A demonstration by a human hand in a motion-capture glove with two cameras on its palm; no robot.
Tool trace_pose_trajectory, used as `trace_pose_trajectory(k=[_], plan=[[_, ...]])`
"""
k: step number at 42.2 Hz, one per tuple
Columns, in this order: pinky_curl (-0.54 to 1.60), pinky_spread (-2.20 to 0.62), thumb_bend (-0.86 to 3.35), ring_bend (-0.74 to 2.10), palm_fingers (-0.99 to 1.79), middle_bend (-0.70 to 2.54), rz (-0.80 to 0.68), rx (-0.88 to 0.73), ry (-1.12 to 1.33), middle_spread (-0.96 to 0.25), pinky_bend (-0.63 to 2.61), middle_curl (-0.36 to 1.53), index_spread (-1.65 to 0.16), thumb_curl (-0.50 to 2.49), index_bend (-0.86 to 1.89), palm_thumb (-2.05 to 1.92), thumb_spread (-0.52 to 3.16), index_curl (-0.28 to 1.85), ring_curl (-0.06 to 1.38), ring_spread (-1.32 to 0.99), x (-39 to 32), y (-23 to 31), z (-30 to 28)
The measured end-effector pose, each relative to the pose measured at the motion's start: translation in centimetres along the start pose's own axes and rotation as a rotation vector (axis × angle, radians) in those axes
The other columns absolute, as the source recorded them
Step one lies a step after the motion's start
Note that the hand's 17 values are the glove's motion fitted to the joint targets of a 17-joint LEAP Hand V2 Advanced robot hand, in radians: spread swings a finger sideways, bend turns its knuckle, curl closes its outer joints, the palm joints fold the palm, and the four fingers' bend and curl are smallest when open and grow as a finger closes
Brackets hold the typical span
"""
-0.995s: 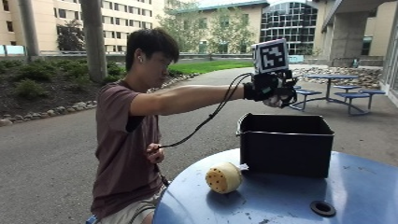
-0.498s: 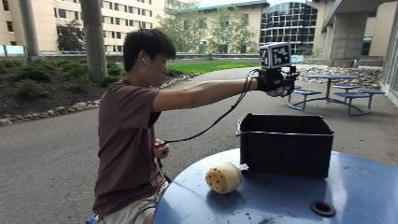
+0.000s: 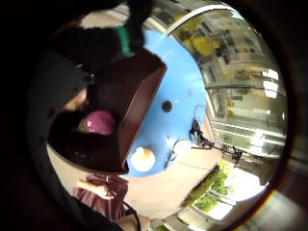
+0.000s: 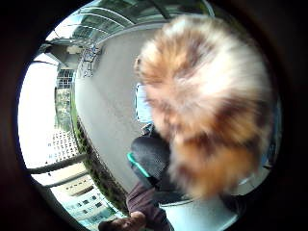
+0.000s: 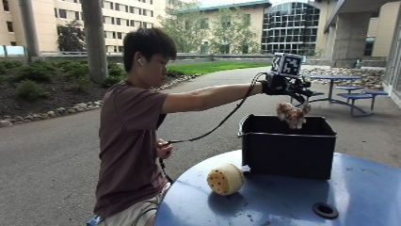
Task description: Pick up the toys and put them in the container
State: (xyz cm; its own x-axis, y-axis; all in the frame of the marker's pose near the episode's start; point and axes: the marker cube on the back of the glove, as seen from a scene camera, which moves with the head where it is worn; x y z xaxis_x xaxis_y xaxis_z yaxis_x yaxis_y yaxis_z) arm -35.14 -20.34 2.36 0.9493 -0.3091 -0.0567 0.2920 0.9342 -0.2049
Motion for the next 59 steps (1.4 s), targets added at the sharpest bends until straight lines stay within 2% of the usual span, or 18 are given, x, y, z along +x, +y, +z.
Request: trace_pose_trajectory(k=[2,6,12,20,26,29,34,38,42,53,57,58,59], plan=[[0.81,-0.24,-0.18,0.95,-0.83,0.53,0.015,-0.010,-0.020,-0.12,1.34,0.55,-0.24,0.71,0.41,-0.09,0.89,0.71,0.64,-0.16,0.8,0.5,0.0],[0.75,-0.14,-0.15,0.71,-0.64,0.28,0.041,-0.035,-0.039,-0.08,1.29,0.45,-0.26,0.62,0.15,-0.16,0.92,0.55,0.53,-0.09,1.1,1.0,-0.3],[0.68,-0.05,-0.13,0.48,-0.49,0.10,0.055,-0.033,-0.036,-0.04,1.15,0.37,-0.27,0.51,0.06,-0.18,0.97,0.41,0.43,-0.02,2.9,2.9,-1.0],[0.59,0.01,-0.12,0.37,-0.39,0.07,0.117,-0.027,-0.025,-0.03,1.06,0.30,-0.27,0.40,0.06,-0.16,1.02,0.32,0.38,0.03,8.0,7.5,-1.4],[0.55,0.04,-0.11,0.32,-0.35,0.08,0.352,-0.035,0.003,-0.02,1.01,0.27,-0.27,0.34,0.06,-0.16,1.03,0.28,0.36,0.04,12.6,11.9,-0.9],[0.53,0.04,-0.11,0.31,-0.33,0.08,0.289,-0.032,-0.005,-0.02,1.00,0.25,-0.27,0.31,0.06,-0.15,1.04,0.26,0.36,0.05,14.8,14.8,-0.5],[0.50,0.04,-0.10,0.43,-0.22,0.10,0.283,-0.036,0.027,-0.02,0.97,0.23,-0.27,0.28,0.06,-0.13,1.07,0.22,0.39,0.02,18.7,19.1,1.1],[0.49,0.05,-0.09,0.45,-0.20,0.12,0.190,-0.055,0.044,-0.02,0.97,0.23,-0.28,0.26,0.08,-0.12,1.09,0.21,0.40,0.01,20.6,22.7,3.9],[0.47,0.04,-0.08,0.45,-0.19,0.13,0.175,-0.088,0.084,-0.03,0.97,0.23,-0.28,0.25,0.09,-0.11,1.11,0.20,0.40,0.01,21.7,24.9,8.2],[0.47,0.01,-0.02,0.65,-0.15,0.12,0.075,-0.280,-0.072,-0.03,1.10,0.21,-0.28,0.25,0.08,-0.01,1.19,0.16,0.45,-0.02,18.6,25.0,26.7],[0.48,-0.06,0.08,0.83,0.02,0.10,0.070,-0.106,0.064,0.00,1.20,0.19,-0.28,0.28,0.09,0.16,1.27,0.15,0.49,-0.05,18.0,24.0,30.3],[0.50,-0.17,0.19,0.95,0.31,0.11,0.074,-0.046,0.089,-0.01,1.30,0.19,-0.28,0.32,0.11,0.33,1.33,0.15,0.52,-0.11,18.0,23.8,30.7],[0.46,-0.20,0.21,0.96,0.32,0.10,0.079,0.003,0.094,-0.01,1.30,0.17,-0.28,0.33,0.10,0.36,1.34,0.14,0.48,-0.13,18.0,23.6,31.0]])
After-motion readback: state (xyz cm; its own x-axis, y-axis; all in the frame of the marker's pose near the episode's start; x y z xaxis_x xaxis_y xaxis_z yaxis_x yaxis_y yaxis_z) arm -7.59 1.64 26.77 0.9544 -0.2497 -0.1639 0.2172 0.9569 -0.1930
